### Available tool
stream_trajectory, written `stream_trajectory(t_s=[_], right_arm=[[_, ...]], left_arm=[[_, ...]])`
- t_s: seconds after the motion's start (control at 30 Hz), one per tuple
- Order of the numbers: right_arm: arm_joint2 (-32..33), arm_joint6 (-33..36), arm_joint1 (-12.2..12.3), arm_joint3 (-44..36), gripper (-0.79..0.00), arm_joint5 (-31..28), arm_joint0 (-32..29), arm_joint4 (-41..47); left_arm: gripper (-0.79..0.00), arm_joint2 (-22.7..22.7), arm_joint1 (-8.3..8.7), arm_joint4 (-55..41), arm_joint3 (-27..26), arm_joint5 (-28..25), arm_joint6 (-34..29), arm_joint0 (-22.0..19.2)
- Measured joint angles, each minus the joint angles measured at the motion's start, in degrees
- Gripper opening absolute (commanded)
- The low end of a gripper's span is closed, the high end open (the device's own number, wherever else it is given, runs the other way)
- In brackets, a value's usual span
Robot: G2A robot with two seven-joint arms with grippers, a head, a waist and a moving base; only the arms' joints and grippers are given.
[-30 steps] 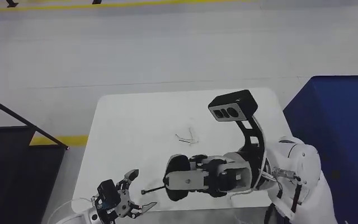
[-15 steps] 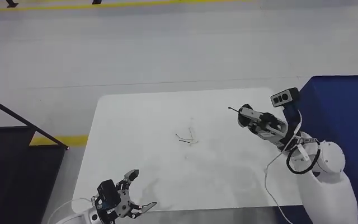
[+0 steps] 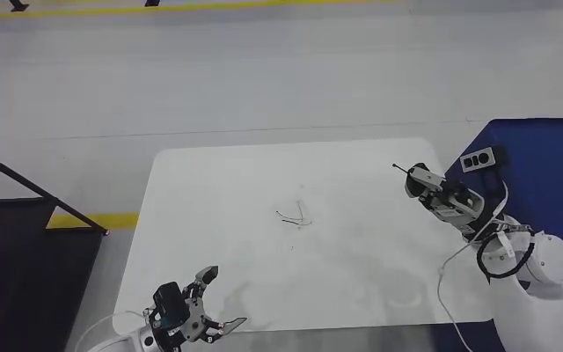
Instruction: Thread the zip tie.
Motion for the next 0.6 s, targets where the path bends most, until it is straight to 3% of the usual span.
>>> stream_trajectory(t_s=[0.43,0.6], right_arm=[[0.0,0.0,0.0,0.0,-0.785,0.0,0.0,0.0],[-2.4,-0.1,0.2,-1.5,-0.785,0.7,-1.4,-6.4]], left_arm=[[0.000,0.0,0.00,0.0,0.0,0.0,0.0,0.0],[0.000,0.0,0.00,0.0,0.0,0.0,0.0,0.0]])
